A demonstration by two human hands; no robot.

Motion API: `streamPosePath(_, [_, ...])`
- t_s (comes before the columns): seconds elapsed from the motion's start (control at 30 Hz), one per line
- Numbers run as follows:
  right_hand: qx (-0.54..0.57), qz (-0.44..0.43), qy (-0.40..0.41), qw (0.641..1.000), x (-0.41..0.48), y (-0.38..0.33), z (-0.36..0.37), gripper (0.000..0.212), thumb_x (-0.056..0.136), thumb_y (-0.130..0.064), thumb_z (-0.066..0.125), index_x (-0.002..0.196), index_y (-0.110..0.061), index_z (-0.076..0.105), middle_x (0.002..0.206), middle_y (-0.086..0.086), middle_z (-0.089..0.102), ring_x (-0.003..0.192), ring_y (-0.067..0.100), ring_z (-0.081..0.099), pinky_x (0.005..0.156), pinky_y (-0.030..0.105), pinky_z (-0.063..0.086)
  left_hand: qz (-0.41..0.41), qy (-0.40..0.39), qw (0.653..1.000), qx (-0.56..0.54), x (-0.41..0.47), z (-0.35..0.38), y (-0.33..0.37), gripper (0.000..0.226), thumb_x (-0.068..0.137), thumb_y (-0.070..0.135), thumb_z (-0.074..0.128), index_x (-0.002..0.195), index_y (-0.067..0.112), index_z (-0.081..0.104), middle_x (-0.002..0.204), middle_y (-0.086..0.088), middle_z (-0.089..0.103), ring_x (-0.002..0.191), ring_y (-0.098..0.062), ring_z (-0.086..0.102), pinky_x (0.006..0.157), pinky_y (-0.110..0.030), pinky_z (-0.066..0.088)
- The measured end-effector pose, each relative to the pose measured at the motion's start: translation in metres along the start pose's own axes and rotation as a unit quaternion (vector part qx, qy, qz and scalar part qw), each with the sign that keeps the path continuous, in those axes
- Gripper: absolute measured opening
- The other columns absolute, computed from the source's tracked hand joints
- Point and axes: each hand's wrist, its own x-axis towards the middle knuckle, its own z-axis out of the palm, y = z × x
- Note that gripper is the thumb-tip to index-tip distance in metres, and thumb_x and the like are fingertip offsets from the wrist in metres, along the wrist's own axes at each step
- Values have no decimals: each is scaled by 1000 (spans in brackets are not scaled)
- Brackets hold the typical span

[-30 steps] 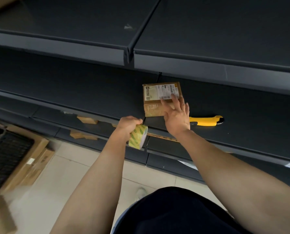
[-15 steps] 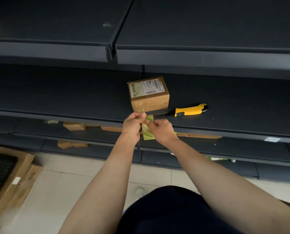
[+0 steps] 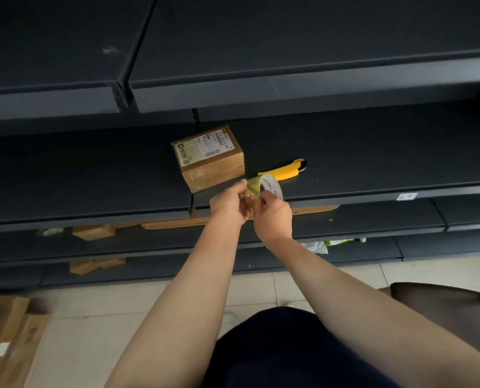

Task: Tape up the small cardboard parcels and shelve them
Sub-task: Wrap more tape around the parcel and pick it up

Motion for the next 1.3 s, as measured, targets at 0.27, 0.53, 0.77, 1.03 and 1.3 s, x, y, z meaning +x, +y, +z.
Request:
streamPosePath(0.27, [-18, 5, 33, 999, 8, 21, -26, 24, 97, -20, 47, 78, -7, 53, 70, 12, 59, 59, 25, 45, 57, 29, 32, 196, 54, 969, 142, 5, 33, -26, 21, 76, 16, 78, 88, 2, 68, 106, -11, 64, 86, -18, 63, 63, -23, 48])
streamPosePath(0.53, [-25, 12, 28, 999, 27, 39, -55, 20, 96, -17, 47, 83, -5, 56, 69, 10, 57, 61, 27, 49, 58, 35, 44, 290, -43, 932, 212, 10, 59, -43, 18, 90, 13, 62, 73, 16, 58, 84, 6, 53, 72, -2, 50, 55, -5, 39])
streamPosePath(0.77, [12, 31, 7, 999, 46, 52, -72, 17, 93, -17, 50, 93, -5, 62, 75, 12, 63, 69, 31, 59, 61, 32, 46, 257, -52, 958, 119, 12, 82, -50, 14, 82, 7, 70, 75, 16, 65, 78, 2, 64, 72, -7, 58, 63, -18, 46])
streamPosePath(1.03, [33, 42, -6, 999, 53, 71, -86, 10, 88, -12, 53, 79, -12, 57, 65, -1, 52, 65, 24, 53, 60, 27, 40, 270, -63, 947, 161, 15, 96, -57, 28, 84, 4, 68, 95, 20, 49, 90, -1, 61, 83, -12, 61, 70, -21, 49])
streamPosePath(1.3, [27, 40, -24, 999, 61, 82, -96, 11, 89, -13, 52, 84, -7, 60, 76, 10, 61, 73, 30, 59, 66, 36, 52, 329, -103, 913, 216, 11, 104, -64, 23, 90, 0, 57, 86, 22, 57, 92, -7, 64, 88, -19, 60, 83, -34, 50])
